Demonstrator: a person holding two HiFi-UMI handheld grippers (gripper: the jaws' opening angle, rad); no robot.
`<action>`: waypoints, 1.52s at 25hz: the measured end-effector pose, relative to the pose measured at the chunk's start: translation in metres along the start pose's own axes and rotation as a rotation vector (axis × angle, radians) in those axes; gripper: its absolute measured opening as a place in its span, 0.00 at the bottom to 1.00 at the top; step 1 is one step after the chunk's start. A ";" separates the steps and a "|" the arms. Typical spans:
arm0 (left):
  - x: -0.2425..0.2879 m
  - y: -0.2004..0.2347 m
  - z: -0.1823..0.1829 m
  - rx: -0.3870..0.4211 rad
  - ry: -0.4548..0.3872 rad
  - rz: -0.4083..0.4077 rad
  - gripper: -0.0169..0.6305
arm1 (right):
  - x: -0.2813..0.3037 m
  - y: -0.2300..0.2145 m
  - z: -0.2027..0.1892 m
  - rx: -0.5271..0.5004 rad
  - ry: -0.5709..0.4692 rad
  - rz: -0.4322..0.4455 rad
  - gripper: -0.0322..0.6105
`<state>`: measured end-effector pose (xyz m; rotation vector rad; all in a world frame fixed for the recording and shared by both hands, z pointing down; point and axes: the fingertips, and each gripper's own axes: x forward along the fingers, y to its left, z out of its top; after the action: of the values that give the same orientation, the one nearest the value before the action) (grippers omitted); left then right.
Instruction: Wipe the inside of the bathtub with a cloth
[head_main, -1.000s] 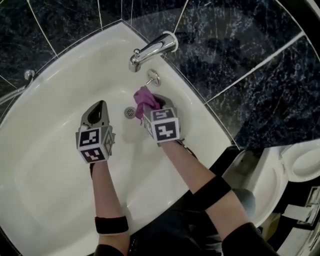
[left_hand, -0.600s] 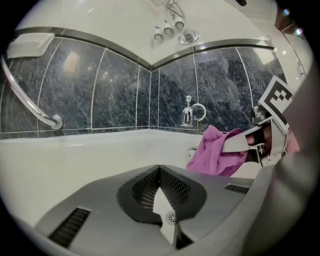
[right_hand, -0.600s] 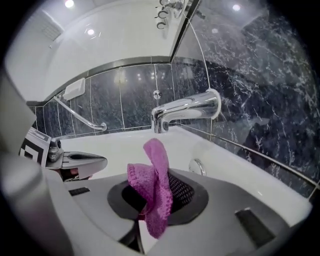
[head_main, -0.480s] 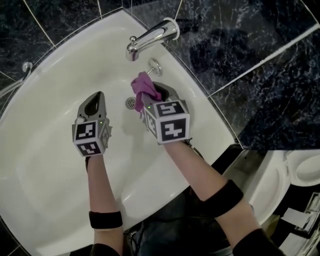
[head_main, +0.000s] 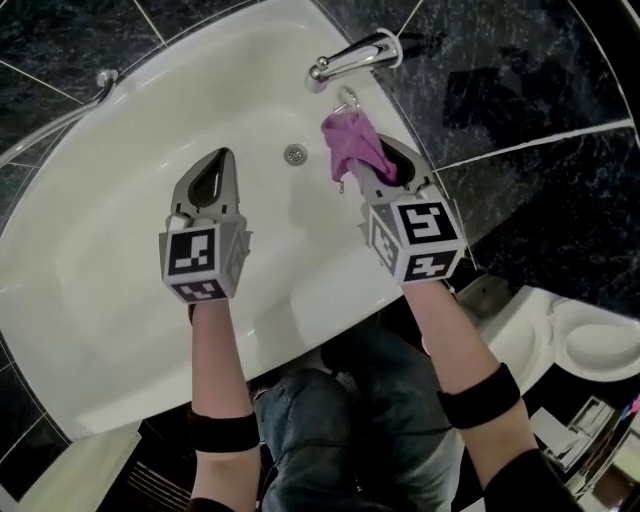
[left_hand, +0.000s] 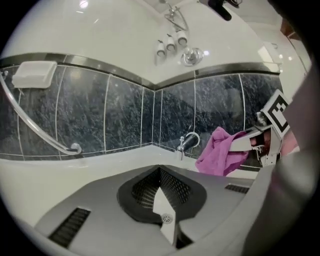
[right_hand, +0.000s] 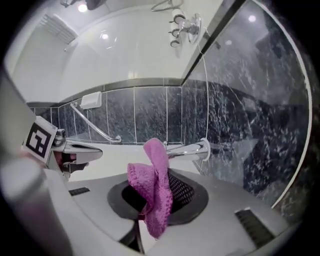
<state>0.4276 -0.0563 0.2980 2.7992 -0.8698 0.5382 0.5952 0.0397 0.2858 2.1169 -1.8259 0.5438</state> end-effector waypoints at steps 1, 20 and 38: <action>-0.012 0.003 0.007 -0.014 0.007 0.005 0.03 | -0.009 0.003 0.006 -0.024 -0.010 0.008 0.19; -0.332 0.016 0.202 -0.040 0.068 0.216 0.03 | -0.194 0.127 0.172 -0.060 -0.023 0.267 0.19; -0.530 0.067 0.342 -0.002 -0.028 0.332 0.03 | -0.314 0.202 0.322 -0.077 -0.028 0.294 0.19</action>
<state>0.0826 0.0749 -0.2182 2.6783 -1.3517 0.5421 0.3866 0.1382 -0.1500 1.8264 -2.1539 0.5024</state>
